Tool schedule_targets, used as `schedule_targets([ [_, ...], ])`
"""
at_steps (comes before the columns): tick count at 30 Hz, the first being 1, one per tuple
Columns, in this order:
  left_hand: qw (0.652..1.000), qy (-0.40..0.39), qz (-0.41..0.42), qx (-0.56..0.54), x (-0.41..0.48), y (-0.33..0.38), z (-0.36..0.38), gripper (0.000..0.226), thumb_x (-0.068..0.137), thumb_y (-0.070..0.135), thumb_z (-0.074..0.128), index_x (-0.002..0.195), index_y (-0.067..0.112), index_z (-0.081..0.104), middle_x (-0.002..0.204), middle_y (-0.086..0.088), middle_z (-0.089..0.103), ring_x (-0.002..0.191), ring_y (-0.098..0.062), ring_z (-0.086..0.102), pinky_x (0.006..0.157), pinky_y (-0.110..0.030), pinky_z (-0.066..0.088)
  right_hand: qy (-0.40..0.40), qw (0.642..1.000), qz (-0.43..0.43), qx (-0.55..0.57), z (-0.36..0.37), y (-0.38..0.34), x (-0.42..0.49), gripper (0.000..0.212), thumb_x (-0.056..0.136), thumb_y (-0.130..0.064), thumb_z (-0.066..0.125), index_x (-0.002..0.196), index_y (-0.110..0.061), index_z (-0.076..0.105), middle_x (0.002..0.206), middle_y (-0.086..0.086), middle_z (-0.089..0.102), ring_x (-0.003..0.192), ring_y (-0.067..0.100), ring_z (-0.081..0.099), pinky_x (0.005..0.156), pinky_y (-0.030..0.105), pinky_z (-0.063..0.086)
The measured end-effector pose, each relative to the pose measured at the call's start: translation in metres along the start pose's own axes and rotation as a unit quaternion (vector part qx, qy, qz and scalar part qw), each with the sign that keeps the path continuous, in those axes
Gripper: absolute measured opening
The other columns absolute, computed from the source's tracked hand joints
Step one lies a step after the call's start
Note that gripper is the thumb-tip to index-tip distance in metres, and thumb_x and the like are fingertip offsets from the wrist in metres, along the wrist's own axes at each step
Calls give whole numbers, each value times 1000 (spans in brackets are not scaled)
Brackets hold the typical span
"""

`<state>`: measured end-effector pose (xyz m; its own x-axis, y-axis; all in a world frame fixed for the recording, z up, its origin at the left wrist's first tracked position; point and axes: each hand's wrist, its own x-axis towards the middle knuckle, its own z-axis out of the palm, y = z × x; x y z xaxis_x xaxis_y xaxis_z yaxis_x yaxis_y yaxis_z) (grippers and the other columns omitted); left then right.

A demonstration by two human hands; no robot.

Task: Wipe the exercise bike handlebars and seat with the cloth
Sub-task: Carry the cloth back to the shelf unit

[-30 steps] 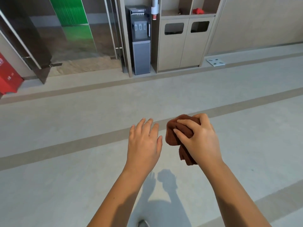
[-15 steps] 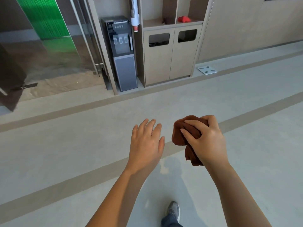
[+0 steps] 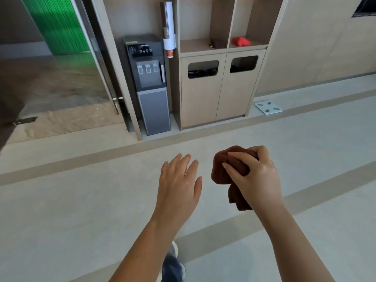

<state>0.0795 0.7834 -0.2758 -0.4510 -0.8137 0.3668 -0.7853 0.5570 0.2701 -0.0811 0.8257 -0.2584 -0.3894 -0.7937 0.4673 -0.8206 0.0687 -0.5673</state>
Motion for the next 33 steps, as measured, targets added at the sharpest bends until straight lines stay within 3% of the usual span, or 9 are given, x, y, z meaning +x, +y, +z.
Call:
schedule_targets([
  [5,1000,-4,-2,9,124,-68,28,43,93,34,41,133,17,44,142,-6,41,134,-24,28,111,-43,15,0,1000,-7,14,81,-8,118,26,76,-27,72,101,-21,70,104,8,53,89,31,58,73,36,51],
  [11,999,30,27,5,269,-127,41,36,86,21,59,119,7,57,126,-15,56,122,-34,45,101,-52,32,9,1000,0,25,152,-15,250,26,77,-27,71,102,-23,69,104,7,53,89,28,58,73,33,50],
  [18,999,27,41,-9,399,-157,88,33,83,18,63,114,6,60,121,-15,59,118,-36,50,99,-54,33,23,999,30,23,205,31,371,26,75,-28,73,101,-23,70,104,6,54,88,29,59,72,31,49],
  [27,997,74,-5,13,582,-178,138,36,86,19,60,119,5,56,126,-15,55,123,-34,44,102,-52,31,-8,997,-44,56,266,77,559,25,76,-29,72,100,-22,70,104,5,53,87,24,59,72,33,52],
  [33,988,141,-36,48,676,-209,141,32,78,12,67,109,3,62,116,-18,62,113,-38,53,96,-56,36,-30,993,-78,79,308,82,665,25,77,-31,70,102,-24,68,107,2,53,91,23,58,74,30,50],
])
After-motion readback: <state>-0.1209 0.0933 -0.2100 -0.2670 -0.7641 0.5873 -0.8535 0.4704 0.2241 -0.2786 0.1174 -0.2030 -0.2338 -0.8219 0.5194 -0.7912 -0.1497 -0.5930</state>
